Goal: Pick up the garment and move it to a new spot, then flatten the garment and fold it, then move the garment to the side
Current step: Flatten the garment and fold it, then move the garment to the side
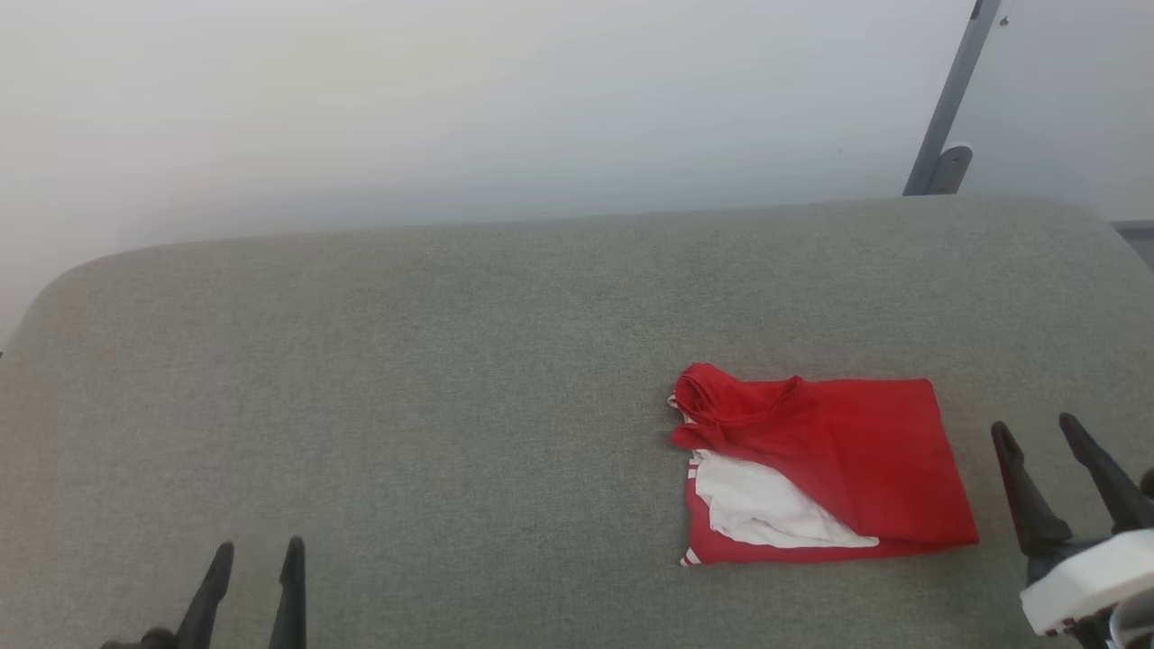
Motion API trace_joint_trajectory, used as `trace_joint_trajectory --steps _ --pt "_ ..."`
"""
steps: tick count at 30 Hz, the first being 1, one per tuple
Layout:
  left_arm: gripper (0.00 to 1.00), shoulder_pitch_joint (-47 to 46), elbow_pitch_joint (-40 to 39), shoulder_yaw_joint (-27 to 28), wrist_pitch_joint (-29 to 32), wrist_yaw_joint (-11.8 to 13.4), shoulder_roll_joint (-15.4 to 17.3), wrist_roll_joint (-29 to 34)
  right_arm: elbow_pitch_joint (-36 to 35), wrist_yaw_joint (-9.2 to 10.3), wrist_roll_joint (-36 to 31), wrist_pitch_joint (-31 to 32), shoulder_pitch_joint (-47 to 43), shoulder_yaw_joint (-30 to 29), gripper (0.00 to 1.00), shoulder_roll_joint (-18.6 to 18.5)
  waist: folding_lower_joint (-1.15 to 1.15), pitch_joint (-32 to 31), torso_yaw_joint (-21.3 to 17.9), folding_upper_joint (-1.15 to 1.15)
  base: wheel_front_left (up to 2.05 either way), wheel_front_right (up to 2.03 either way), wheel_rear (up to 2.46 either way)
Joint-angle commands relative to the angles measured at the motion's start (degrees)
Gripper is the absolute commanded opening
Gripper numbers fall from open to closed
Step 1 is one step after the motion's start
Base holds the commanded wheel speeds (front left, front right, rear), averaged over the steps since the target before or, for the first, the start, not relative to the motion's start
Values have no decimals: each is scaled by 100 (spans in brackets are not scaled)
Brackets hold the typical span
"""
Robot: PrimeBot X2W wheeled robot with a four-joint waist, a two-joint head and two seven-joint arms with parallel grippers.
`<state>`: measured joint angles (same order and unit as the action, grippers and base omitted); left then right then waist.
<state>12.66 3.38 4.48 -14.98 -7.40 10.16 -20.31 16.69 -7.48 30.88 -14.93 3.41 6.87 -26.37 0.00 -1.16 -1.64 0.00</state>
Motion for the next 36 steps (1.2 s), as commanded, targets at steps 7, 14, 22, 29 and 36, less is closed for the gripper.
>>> trace_joint_trajectory --steps 7,14,22,29,36 --pt "100 395 -304 208 -27 -10 -165 94 -680 -1 -367 266 -500 -529 100 227 0 -25 30 0 0 0 0" --pt "100 441 -371 181 -27 -10 -178 101 -1051 -1 -521 548 -726 -754 100 419 0 -31 39 0 0 0 0" --pt "100 439 -395 145 -27 -10 -162 91 -1229 -1 -594 701 -797 -817 100 496 0 -16 46 0 0 0 0" --pt "100 112 -332 -171 -27 -10 -63 143 -1304 -1 -591 1126 -554 -790 100 281 0 94 159 0 0 0 0" --pt "100 -497 -245 -533 -27 -10 36 88 -1067 -1 -417 2202 250 -404 100 -452 0 669 279 0 0 0 0"
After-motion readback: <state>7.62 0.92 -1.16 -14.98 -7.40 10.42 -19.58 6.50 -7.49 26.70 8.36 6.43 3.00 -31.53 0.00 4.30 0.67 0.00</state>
